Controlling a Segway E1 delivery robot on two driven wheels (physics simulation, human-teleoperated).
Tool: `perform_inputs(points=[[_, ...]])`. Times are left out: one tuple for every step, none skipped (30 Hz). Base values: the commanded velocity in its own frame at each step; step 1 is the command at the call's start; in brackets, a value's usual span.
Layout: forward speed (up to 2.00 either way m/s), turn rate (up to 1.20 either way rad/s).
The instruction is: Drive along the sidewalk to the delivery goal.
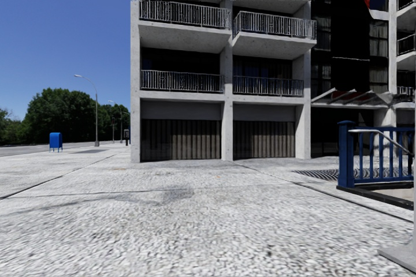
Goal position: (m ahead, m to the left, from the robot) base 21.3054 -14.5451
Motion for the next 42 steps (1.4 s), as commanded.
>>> perform_inputs(points=[[1.89,-0.23],[1.73,-0.23],[1.60,-0.23],[1.60,-0.23],[1.36,-0.23],[1.25,-0.23],[1.21,-0.23],[1.21,-0.23],[1.21,-0.17],[1.20,-0.05],[1.20,-0.05],[1.20,0.00],[1.20,0.00],[1.20,0.00],[1.20,0.00],[1.20,0.00],[1.20,0.00],[1.20,0.00],[1.20,0.00],[1.20,0.00],[1.20,0.00],[1.20,0.00],[1.20,0.00],[1.20,0.00],[1.20,-0.08],[1.20,-0.18],[1.20,-0.18],[1.20,-0.23],[1.20,-0.29],[1.20,-0.31],[1.20,-0.31],[1.20,-0.32],[1.20,-0.32],[1.20,-0.32],[1.20,-0.32],[1.22,-0.36],[2.00,-0.38],[2.00,-0.38],[2.00,-0.38],[2.00,-0.38],[2.00,-0.38],[2.00,-0.38]])
